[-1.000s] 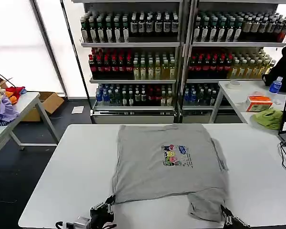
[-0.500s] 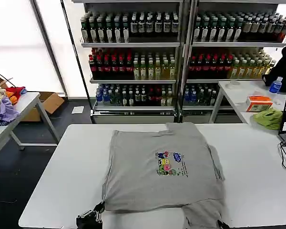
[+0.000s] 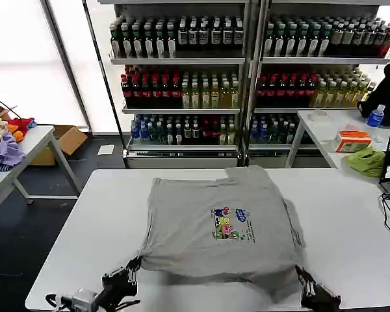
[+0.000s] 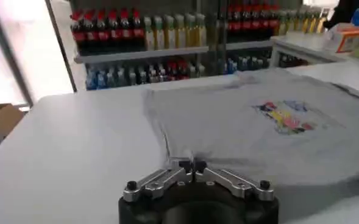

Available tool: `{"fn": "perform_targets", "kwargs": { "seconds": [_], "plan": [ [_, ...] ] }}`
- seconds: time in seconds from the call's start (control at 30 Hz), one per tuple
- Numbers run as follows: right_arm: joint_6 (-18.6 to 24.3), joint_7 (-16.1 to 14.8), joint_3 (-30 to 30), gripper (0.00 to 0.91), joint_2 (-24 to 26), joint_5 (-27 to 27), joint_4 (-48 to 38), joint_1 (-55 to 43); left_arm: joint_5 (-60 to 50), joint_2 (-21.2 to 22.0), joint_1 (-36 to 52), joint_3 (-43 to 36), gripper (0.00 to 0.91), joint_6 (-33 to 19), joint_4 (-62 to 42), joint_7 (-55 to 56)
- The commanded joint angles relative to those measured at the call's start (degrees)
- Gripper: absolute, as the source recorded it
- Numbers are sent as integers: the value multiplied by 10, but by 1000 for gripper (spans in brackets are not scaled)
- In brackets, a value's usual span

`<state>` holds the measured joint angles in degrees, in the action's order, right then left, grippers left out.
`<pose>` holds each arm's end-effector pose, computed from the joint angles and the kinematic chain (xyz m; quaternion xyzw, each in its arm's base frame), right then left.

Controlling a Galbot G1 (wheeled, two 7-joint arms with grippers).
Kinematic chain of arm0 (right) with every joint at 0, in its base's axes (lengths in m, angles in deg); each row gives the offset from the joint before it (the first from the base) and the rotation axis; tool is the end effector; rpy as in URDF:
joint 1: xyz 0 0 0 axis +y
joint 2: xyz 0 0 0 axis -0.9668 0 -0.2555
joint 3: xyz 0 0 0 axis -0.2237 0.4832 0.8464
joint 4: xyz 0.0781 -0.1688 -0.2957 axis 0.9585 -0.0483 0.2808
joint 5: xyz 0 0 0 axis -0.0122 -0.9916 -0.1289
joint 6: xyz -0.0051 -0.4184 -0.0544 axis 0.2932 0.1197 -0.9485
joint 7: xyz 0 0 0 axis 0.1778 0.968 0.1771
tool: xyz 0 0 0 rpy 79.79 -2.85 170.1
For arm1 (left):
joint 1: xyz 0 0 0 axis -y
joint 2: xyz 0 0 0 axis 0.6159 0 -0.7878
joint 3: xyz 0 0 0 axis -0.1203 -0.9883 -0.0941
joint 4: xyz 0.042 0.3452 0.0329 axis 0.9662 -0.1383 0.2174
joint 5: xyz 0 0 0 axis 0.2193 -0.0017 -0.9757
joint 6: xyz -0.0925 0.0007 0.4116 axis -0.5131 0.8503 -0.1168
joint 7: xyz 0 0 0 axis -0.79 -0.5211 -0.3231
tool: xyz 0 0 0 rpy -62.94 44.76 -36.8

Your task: Fold and organize the clothes.

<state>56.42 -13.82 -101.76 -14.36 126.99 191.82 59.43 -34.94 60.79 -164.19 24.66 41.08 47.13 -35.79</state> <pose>0.1829 -0.0802 -0.2057 0.0055 -0.9767 -0.1330 0.1684 0.2143 0.0189 -0.2273 -0.1257 -0.9624 -0.0344 0.2382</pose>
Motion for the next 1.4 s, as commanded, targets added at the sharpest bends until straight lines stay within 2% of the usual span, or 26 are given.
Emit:
{"fn": "perform_targets", "kwargs": {
  "seconds": [0.03,0.2,0.43,0.47,0.5,0.53,0.6,0.73,0.9,1.0,1.13,1.23,1.27,1.3,1.4],
  "plan": [
    [12,21,3,0,10,21,-52,-133,123,-53,150,-11,10,3,-94,-1],
    [10,31,22,0,32,9,-134,-220,143,-53,223,-35,10,3,-151,-1],
    [10,30,69,0,50,-19,-232,-311,152,-53,303,-68,10,4,-234,-3],
    [10,26,77,40,50,-29,-248,-323,155,-52,310,-74,10,4,-246,-2],
    [11,24,93,504,46,-44,-269,-337,156,-50,324,-81,232,4,-259,-3],
    [10,23,99,907,44,-48,-280,-342,156,-50,328,-85,907,4,-262,-4],
    [-9,18,124,907,39,-59,-306,-362,155,-44,341,-94,907,4,-285,-2],
    [-7,0,159,907,34,-109,-341,-386,153,-35,359,-96,907,3,-302,3],
    [-8,3,166,907,31,-110,-336,-394,134,-37,350,-79,907,3,-295,9],
    [-12,4,156,907,32,-109,-315,-382,108,-45,309,-61,907,3,-261,12],
    [-28,14,120,907,33,-113,-241,-319,101,-43,253,-44,907,3,-209,18],
    [-42,24,98,907,28,-139,-197,-255,85,-34,190,-38,907,3,-165,19],
    [-55,34,90,907,24,-173,-178,-210,80,-30,167,-38,907,3,-150,16],
    [-54,32,86,907,20,-199,-170,-190,76,-28,154,-39,907,3,-144,16],
    [-52,38,87,907,13,-214,-162,-154,69,-18,145,-48,907,3,-158,14]
  ]
}}
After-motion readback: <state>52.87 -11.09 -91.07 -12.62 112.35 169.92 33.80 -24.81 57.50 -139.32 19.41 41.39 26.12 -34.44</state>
